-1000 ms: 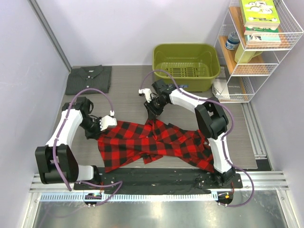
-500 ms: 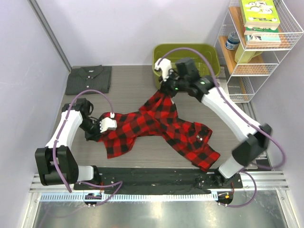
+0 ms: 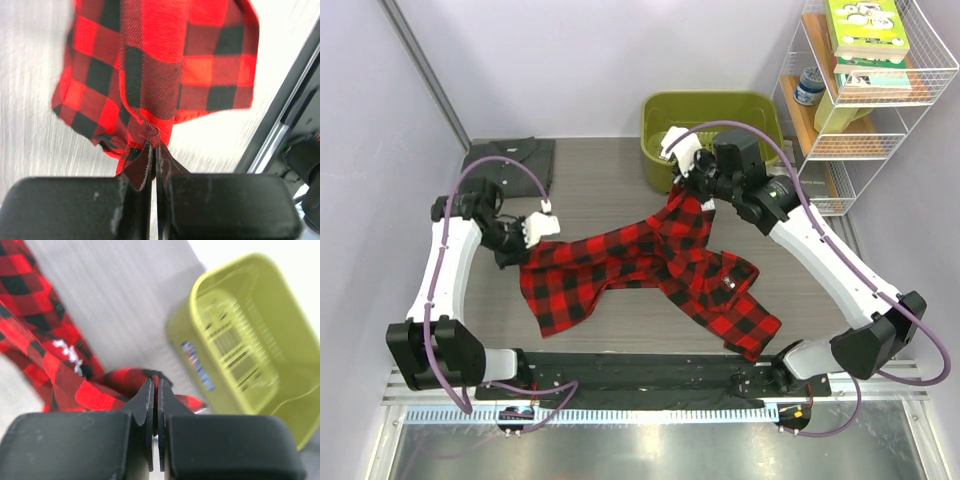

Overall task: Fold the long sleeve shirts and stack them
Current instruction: Flatten the shirt out

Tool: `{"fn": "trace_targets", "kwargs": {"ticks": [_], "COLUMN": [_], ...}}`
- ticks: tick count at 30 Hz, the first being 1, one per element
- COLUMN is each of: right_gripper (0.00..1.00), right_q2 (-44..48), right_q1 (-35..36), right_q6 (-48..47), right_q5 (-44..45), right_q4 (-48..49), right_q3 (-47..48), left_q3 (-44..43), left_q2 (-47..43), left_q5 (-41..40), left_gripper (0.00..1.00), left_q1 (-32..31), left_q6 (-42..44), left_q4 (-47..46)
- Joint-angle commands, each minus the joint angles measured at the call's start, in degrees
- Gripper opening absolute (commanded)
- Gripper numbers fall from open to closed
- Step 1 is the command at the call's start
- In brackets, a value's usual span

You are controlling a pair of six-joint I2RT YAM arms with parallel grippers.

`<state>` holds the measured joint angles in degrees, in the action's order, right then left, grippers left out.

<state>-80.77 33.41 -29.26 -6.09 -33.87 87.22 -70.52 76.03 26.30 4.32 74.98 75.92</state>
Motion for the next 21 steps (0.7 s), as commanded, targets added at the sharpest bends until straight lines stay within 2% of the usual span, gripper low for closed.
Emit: {"fn": "trace_targets", "kwargs": {"ticks": [1, 3, 4, 6, 7, 8, 9, 10, 11, 12, 13, 14, 15, 17, 19, 21], "right_gripper": [0.01, 0.01, 0.01, 0.01, 0.01, 0.01, 0.07, 0.18, 0.37, 0.54, 0.83, 0.92, 0.96, 1.0, 1.0, 1.0], "right_q2": [-2.0, -10.0, -13.2, -25.3, -29.3, -37.6, -40.6, -43.2, -45.1, -47.5, -47.9, -47.8, -45.6, -41.0, -32.1, -27.0], "right_q1": [0.7, 0.8, 0.9, 1.0, 2.0, 2.9, 3.6, 4.7, 5.2, 5.6, 5.8, 5.8, 5.8, 5.2, 4.8, 4.6], "right_q6": [-9.6, -13.3, -14.8, -14.9, -15.7, -17.0, -17.1, -17.4, -18.9, -18.9, -18.7, -18.6, -18.2, -15.8, -12.8, -10.8], "right_q5": [-1.6, -4.8, -6.2, -7.1, -6.6, -2.6, -1.5, -1.7, -0.8, 2.3, 5.3, 8.3, 13.2, 15.7, 15.1, 11.6], "right_q4": [12.0, 16.2, 17.9, 21.7, 23.2, 25.1, 29.2, 30.8, 32.1, 33.2, 33.6, 30.6, 28.8, 24.3, 22.5, 14.7], "right_q3": [3.5, 8.7, 11.3, 23.3, 28.0, 32.7, 41.2, 44.4, 48.4, 48.8, 48.7, 47.9, 46.6, 39.4, 32.4, 25.0], "left_q3": [-6.9, -9.4, -10.7, -14.9, -16.1, -17.4, -17.8, -17.9, -17.7, -17.9, -18.3, -18.9, -20.1, -21.1, -22.6, -24.1], "left_q2": [2.1, 6.1, 7.5, 11.8, 13.3, 14.9, 15.8, 16.4, 17.0, 18.3, 19.1, 20.1, 21.7, 23.4, 26.5, 29.4], "left_q5": [4.1, 4.1, 4.0, 3.5, 3.1, 2.5, 1.4, 0.7, -0.2, -1.8, -3.9, -5.3, -6.4, -9.9, -11.5, -13.9], "left_gripper": [0.0, 0.0, 0.0, 0.0, 0.0, 0.0, 0.0, 0.0, 0.0, 0.0, 0.0, 0.0, 0.0, 0.0, 0.0, 0.0], "left_q1": [0.4, 0.4, 0.4, 0.4, 0.7, 0.8, 1.1, 1.9, 2.2, 2.4, 2.8, 3.0, 3.2, 3.9, 4.1, 4.1], "left_q6": [-13.1, -18.2, -23.3, -28.5, -34.8, -37.8, -41.3, -44.3, -49.4, -51.6, -53.5, -57.1, -58.6, -62.0, -62.5, -62.6], "left_q4": [4.5, 1.2, 0.1, -2.3, -5.7, -7.9, -9.7, -13.8, -15.6, -17.2, -18.5, -20.3, -21.2, -23.9, -25.3, -26.7]}}
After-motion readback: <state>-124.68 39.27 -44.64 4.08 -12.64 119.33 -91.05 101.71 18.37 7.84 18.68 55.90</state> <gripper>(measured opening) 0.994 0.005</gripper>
